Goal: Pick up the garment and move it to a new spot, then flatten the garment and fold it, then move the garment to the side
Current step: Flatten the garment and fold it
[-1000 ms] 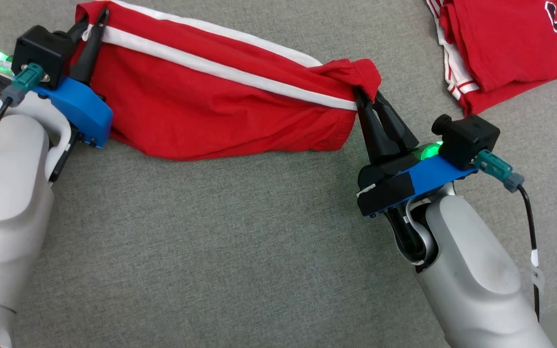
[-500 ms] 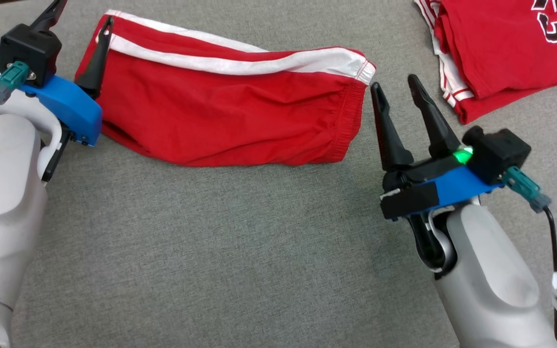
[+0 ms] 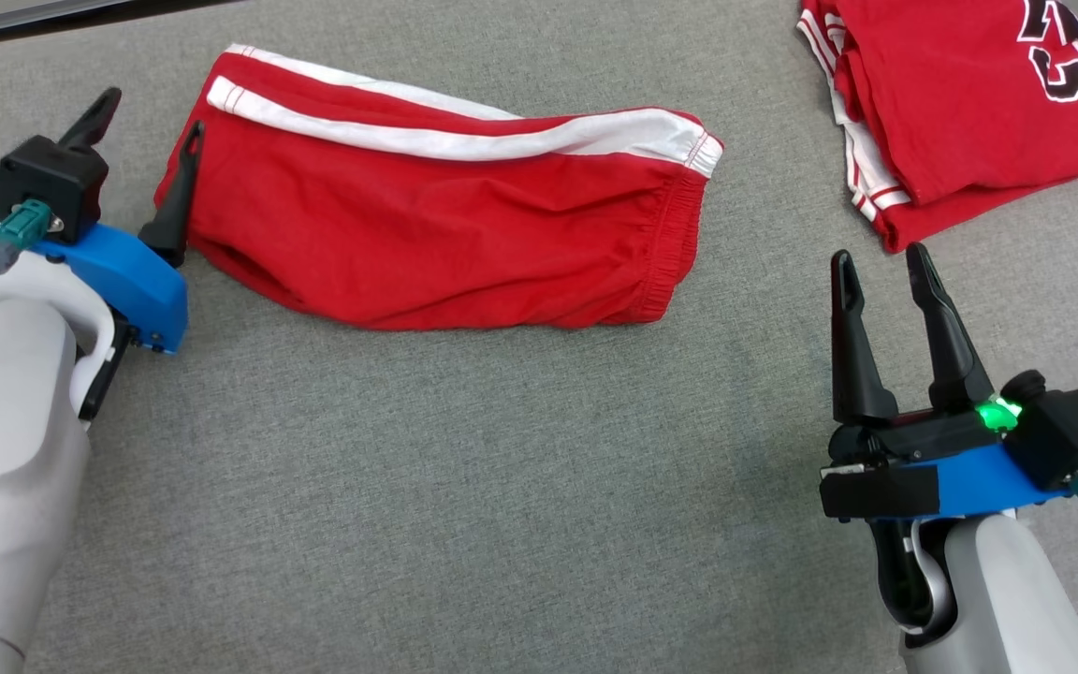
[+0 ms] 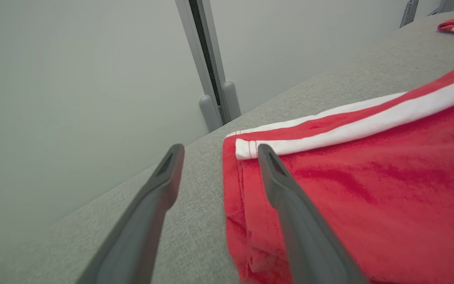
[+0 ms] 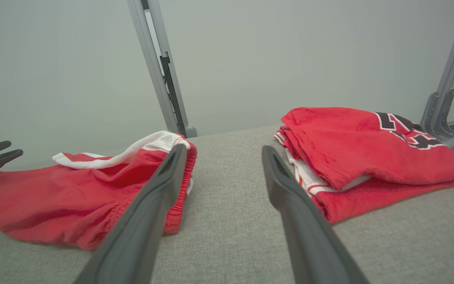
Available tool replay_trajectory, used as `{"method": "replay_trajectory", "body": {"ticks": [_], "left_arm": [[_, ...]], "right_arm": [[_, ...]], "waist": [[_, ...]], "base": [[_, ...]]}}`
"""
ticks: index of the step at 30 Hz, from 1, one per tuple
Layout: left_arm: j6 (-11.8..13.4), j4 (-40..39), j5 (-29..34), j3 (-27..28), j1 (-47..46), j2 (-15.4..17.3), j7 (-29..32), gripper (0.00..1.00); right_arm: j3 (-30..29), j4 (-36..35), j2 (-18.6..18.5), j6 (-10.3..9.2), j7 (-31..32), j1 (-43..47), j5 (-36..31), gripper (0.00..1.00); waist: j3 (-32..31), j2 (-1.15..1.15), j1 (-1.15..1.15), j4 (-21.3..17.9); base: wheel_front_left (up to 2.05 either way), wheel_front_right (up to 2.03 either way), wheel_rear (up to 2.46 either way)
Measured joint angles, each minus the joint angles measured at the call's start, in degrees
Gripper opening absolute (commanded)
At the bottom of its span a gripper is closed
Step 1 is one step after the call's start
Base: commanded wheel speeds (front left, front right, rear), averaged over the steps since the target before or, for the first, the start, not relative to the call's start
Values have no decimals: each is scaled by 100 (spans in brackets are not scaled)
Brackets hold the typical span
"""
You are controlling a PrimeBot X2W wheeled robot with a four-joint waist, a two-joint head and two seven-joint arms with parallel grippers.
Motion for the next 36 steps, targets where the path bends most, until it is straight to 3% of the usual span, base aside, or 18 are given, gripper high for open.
{"method": "replay_trajectory", "body": {"ticks": [8,18,19,21,22,28,36], "left_arm": [[-47,369,-296,-247,192,-120,297,100],[-51,212,-1258,-829,274,-57,1229,100],[-49,162,-1356,-890,272,-31,1327,92],[-49,89,-1530,-961,265,29,1475,22],[-51,70,-1582,-990,252,53,1557,0],[-71,-64,-1716,-1138,210,146,1686,0],[52,-342,-1746,-1136,422,159,1322,0]], "right_arm": [[-101,-190,54,0,0,222,-104,100],[-108,-210,80,0,0,241,-118,100],[-107,-208,81,0,0,241,-118,100],[-100,-200,82,0,0,240,-120,100],[-93,-196,82,0,0,239,-125,100],[-82,-182,86,0,0,233,-121,100],[-134,-88,91,0,0,333,-114,100]], "waist": [[-64,0,0,0],[-63,0,0,8],[-64,0,0,7],[-69,0,0,3],[-72,0,0,1],[-128,0,0,3],[-378,0,0,139]], "base": [[0,0,0],[0,0,0],[0,0,0],[0,0,0],[0,0,0],[0,0,0],[0,0,0]]}}
